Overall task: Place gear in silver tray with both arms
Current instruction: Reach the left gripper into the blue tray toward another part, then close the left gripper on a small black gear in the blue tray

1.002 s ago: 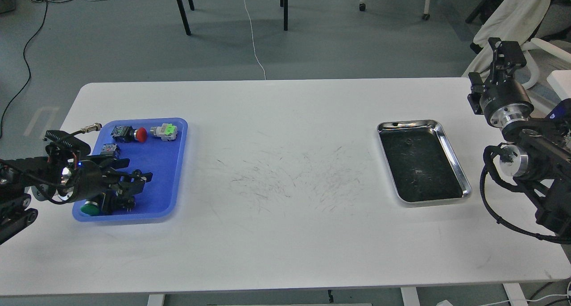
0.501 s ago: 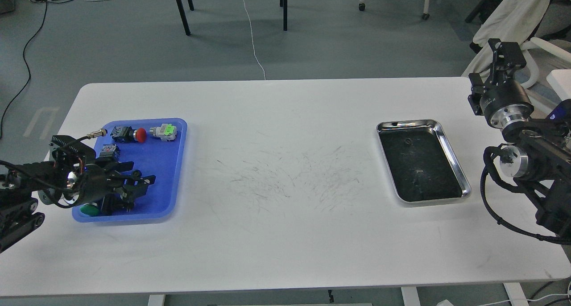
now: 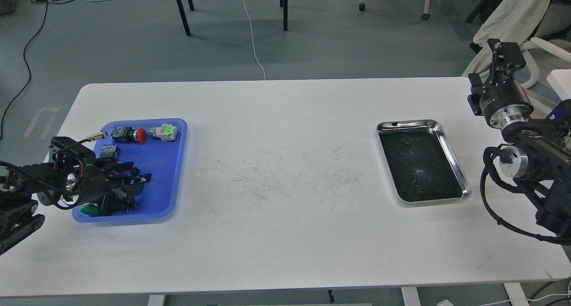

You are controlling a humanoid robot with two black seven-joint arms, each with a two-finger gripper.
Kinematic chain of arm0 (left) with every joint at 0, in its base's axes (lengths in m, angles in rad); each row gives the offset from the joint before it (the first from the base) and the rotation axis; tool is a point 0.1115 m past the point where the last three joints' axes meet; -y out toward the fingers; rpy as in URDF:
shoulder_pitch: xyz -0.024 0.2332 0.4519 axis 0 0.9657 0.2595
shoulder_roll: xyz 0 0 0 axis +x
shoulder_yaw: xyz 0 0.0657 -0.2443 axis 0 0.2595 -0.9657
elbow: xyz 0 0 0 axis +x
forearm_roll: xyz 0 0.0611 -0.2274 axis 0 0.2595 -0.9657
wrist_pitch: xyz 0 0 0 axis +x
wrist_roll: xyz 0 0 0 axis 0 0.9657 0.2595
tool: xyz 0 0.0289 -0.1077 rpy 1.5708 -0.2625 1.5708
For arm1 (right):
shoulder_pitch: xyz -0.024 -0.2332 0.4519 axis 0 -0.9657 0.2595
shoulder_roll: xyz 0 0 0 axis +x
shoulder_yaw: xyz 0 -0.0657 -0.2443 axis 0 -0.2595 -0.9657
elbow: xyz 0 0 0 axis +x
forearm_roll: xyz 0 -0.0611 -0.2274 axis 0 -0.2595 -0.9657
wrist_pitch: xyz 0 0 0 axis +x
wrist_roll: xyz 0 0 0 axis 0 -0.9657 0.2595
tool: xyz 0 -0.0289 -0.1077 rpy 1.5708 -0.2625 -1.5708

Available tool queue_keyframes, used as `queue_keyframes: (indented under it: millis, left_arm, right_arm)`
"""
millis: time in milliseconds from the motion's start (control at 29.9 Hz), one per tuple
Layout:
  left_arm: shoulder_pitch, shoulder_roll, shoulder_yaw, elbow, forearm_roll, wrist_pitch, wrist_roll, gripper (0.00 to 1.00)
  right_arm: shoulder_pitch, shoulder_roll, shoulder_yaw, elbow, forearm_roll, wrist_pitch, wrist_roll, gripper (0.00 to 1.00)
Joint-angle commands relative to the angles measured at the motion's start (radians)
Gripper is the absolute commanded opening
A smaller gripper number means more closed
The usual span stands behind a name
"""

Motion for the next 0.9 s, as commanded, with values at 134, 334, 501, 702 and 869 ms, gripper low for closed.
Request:
queue_keyframes:
  millis: [134, 334, 501, 702, 869]
  left_arm:
    - [-0.015, 0.007, 0.007, 0.006, -0.007, 0.009, 0.0, 0.55]
    - [-0.002, 0.004, 0.008, -0.001, -0.013, 0.01, 0.0, 0.5]
    - [-0.004, 0.007, 0.007, -0.01, -0.037, 0.001, 0.0, 0.51]
    - [-0.012, 0.045, 0.008, -0.069, -0.047, -0.016, 0.0, 0.56]
    - [-0.021, 0.091, 0.005, -0.128, -0.047, -0.04, 0.0, 0.58]
  right_arm:
    - [-0.001, 0.0, -0.001, -0.002, 0.0, 0.0, 0.0, 0.96]
    - [-0.001, 0.002, -0.001, -0.002, 0.0, 0.0, 0.0, 0.96]
    - [-0.001, 0.002, -0.006, -0.005, -0.003, 0.0, 0.0, 0.96]
    - [-0.006, 0.005, -0.006, -0.008, -0.004, 0.0, 0.0, 0.96]
    - [-0.006, 0.009, -0.007, -0.011, -0.006, 0.002, 0.0, 0.96]
